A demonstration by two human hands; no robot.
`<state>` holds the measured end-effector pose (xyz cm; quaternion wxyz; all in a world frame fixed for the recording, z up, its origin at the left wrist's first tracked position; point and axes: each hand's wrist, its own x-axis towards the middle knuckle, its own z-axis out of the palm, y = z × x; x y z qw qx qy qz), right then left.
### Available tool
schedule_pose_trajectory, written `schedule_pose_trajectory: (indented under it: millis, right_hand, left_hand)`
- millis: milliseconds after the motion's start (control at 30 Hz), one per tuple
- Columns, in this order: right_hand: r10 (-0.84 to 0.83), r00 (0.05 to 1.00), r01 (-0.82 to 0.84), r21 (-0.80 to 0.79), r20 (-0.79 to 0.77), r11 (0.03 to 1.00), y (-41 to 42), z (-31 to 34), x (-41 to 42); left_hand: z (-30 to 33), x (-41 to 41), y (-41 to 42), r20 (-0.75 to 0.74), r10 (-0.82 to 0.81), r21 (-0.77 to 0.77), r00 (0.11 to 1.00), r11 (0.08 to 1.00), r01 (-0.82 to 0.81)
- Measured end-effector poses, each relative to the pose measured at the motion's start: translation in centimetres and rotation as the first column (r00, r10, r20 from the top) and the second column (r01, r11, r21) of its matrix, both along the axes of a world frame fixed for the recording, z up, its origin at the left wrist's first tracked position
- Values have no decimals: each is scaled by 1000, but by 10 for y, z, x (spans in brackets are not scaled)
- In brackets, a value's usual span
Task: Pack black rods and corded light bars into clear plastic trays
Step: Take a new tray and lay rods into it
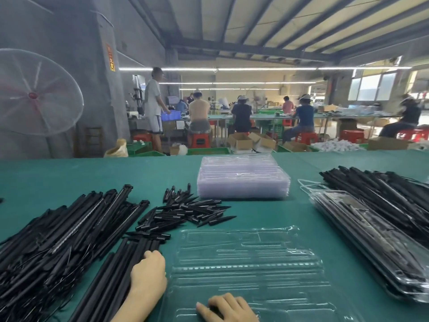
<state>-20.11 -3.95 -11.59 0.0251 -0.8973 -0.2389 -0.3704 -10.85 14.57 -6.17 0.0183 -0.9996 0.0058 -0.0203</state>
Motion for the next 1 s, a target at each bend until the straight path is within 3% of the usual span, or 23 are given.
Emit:
schedule_pose_trajectory:
  millis: [233,400,500,600,667,700,733,767,800,867,900,933,1000]
  right_hand:
    - [12,998,-12,-1,-60,1000,-1,-1,-1]
    - [21,998,-22,-24,-66,999,-4,3,-1]
    - [51,984,-53,-9,-173,999,-7,5,-7]
    - [67,945,-43,82,-319,996,-2,15,-7]
    - [140,849,30,312,-509,950,1,36,-3]
    - [300,687,164,544,-661,823,1,45,-5]
    - [498,563,296,723,-660,624,-3,48,-7]
    - [619,517,336,805,-591,489,-15,47,-4]
    - [692,467,302,835,-551,460,-30,49,-1]
    - [683,377,213,777,-625,593,-56,56,4]
    - [568,420,152,672,-708,725,-69,57,10]
    - [376,519,116,499,-768,859,-80,59,15]
    - [-13,700,183,162,-714,970,-102,60,27]
  left_hand:
    - [6,4,4,-84,-46,-18,995,999,45]
    - [33,21,23,-227,-70,-274,971,962,5]
    - [46,29,27,-237,-107,-485,966,874,-23]
    - [55,30,21,-254,-125,-752,959,650,-114]
    - [55,27,10,-260,-110,-882,959,432,-189]
    - [52,24,3,-269,-105,-924,957,309,-226]
    - [48,20,-4,-279,-104,-950,955,177,-258]
    - [44,16,-11,-283,-101,-959,954,42,-280]
    - [39,11,-17,-282,-93,-954,955,-77,-289]
    - [30,2,-23,-262,-68,-930,963,-250,-270]
    - [26,-1,-25,-247,-51,-915,968,-316,-250]
    - [22,-4,-25,-229,-22,-904,973,-365,-221]
    - [14,-6,-24,-176,75,-923,982,-358,-138]
